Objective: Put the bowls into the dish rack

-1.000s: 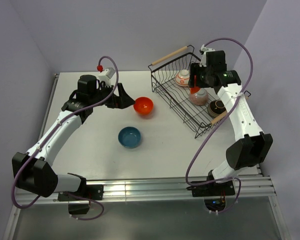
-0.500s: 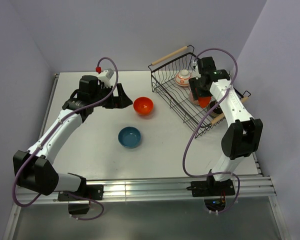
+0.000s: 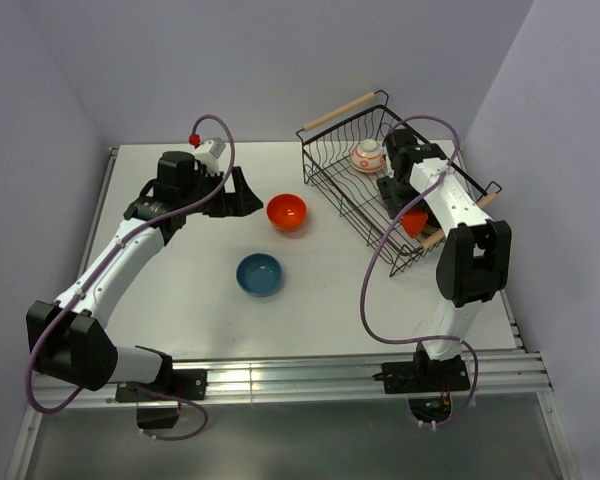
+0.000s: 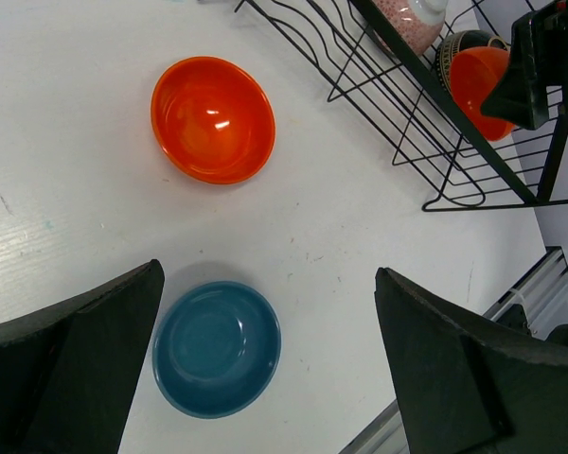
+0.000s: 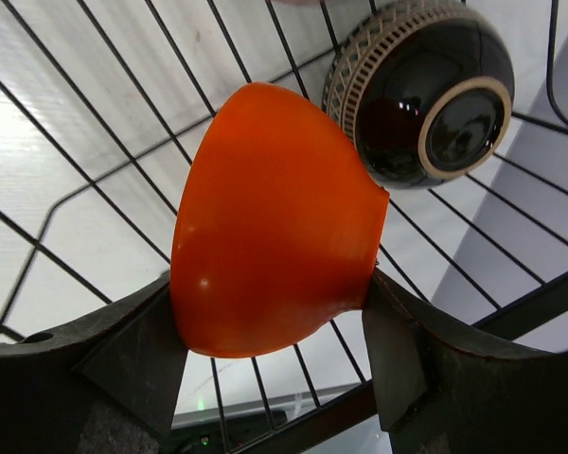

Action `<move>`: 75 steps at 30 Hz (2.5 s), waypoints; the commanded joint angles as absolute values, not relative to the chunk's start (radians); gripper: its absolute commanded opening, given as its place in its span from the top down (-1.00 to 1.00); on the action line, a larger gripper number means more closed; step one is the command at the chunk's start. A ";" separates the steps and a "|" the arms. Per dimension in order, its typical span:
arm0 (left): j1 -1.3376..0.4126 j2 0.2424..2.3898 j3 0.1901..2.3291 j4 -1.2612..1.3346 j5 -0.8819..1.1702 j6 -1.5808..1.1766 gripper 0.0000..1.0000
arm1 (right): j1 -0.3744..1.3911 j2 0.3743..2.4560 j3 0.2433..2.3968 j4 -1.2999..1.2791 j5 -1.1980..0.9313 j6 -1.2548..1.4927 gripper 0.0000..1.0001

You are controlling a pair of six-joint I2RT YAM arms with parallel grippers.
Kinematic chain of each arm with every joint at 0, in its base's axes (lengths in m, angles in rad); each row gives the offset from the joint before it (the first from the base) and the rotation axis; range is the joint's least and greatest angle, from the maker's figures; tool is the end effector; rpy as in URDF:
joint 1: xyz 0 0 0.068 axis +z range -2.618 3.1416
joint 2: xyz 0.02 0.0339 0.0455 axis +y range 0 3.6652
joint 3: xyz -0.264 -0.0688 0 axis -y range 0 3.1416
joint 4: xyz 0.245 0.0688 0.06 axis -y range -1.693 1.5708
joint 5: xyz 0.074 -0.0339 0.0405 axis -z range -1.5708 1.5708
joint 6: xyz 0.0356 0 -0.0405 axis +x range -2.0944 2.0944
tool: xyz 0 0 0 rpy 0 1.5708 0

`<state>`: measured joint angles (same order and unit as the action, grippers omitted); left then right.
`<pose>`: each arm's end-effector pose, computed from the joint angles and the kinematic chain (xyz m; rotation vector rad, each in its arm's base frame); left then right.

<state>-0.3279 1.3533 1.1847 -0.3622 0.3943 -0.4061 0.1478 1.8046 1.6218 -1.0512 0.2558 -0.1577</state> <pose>0.2860 -0.1118 0.3352 0.1623 2.1671 -0.8461 0.3661 0.0454 0.2824 -0.3636 2.7618 -0.3605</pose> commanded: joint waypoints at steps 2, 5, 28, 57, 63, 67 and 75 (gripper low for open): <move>-0.318 1.324 1.174 -0.328 0.394 -0.403 -0.99 | 0.149 1.787 1.589 -1.049 0.340 -0.163 1.00; -0.313 1.325 1.169 -0.327 0.397 -0.405 -0.99 | 0.153 1.786 1.571 -1.031 0.368 -0.156 1.00; -0.293 1.347 1.178 -0.330 0.416 -0.408 -0.99 | 0.166 1.864 1.543 -1.035 0.379 -0.138 0.77; -0.284 1.367 1.184 -0.342 0.423 -0.402 -0.99 | 0.181 1.879 1.586 -1.112 0.166 -0.112 -0.97; -0.284 1.365 1.184 -0.344 0.428 -0.393 -0.99 | 0.184 1.847 1.631 -1.131 0.094 -0.120 -0.99; -0.282 1.364 1.190 -0.362 0.449 -0.368 -0.99 | 0.179 1.807 1.672 -1.124 0.086 -0.139 -0.99; -0.250 1.333 1.145 -0.445 0.546 -0.146 -0.99 | 0.075 1.747 1.891 -1.115 0.023 -0.178 -1.00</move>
